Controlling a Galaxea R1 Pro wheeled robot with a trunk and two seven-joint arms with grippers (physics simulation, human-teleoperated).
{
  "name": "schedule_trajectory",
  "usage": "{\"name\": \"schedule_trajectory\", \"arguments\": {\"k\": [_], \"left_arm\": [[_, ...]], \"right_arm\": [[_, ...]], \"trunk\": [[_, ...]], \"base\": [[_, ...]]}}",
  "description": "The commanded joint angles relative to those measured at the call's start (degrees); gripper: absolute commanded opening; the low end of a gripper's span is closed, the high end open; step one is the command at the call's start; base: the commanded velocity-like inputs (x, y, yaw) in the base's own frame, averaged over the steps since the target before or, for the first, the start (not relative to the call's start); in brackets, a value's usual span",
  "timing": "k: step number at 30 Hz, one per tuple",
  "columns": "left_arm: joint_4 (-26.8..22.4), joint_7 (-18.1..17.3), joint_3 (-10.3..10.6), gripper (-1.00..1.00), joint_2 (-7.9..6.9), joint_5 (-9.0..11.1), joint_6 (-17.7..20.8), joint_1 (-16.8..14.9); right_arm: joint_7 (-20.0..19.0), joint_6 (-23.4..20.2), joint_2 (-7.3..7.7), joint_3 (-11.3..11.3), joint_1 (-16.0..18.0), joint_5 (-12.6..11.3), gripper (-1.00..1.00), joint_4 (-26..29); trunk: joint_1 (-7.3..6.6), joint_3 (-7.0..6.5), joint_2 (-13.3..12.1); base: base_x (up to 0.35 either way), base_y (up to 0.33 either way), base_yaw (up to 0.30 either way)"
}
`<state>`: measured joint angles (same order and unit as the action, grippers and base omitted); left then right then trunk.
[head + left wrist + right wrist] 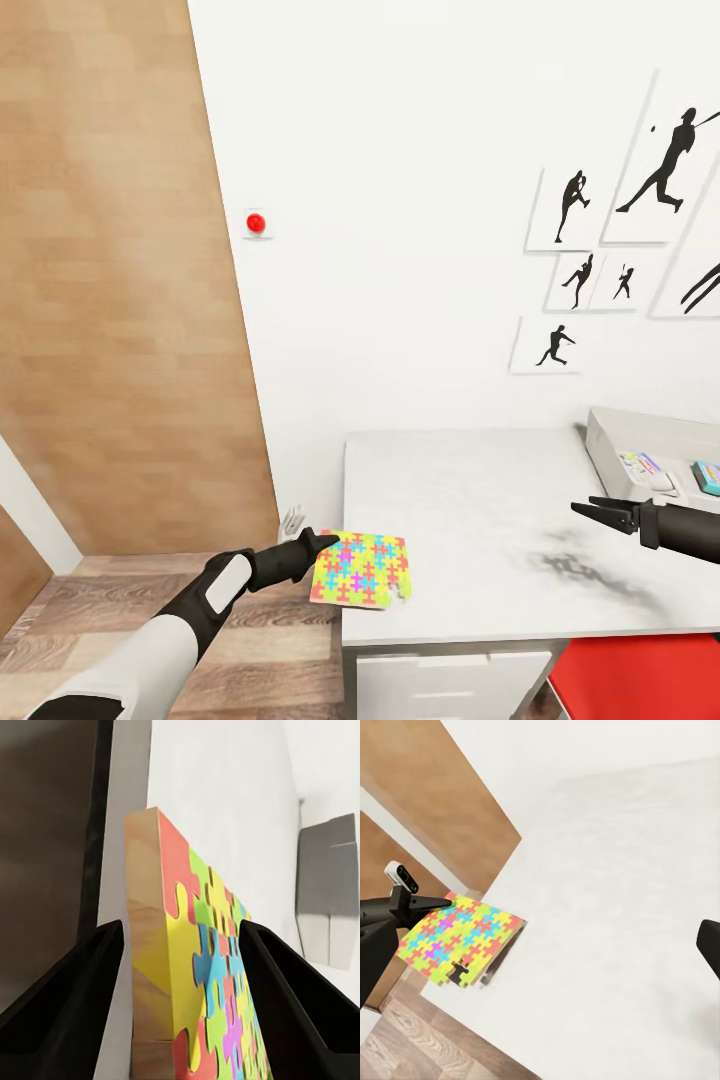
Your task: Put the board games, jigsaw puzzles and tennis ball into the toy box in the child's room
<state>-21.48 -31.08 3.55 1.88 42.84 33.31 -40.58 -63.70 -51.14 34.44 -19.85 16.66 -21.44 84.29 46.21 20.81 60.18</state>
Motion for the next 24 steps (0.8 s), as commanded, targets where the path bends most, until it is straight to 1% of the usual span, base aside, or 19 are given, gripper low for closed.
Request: {"name": "schedule_trajectory", "arguments": {"k": [1, 16, 24], "left_arm": [[0.0, 0.0, 0.4, -1.00, -0.04, -0.4, 0.0, 0.0], [0.0, -0.4, 0.4, -1.00, -0.04, -0.3, -0.1, 0.0], [-0.4, -1.3, 0.5, -1.00, -0.07, -0.3, -0.3, 0.2]], "right_arm": [[-0.1, -0.3, 0.01, 0.0, 0.0, -0.1, 1.00, 0.0], [-0.1, -0.3, 0.01, 0.0, 0.1, -0.1, 1.00, 0.0], [-0.1, -0.3, 0.01, 0.0, 0.0, -0.1, 1.00, 0.0]], "trunk": [[0.00, 0.07, 0.0], [0.00, 0.07, 0.0], [0.00, 0.07, 0.0]], "base": [[0.000, 0.000, 0.000], [0.000, 0.000, 0.000], [0.000, 0.000, 0.000]]}}
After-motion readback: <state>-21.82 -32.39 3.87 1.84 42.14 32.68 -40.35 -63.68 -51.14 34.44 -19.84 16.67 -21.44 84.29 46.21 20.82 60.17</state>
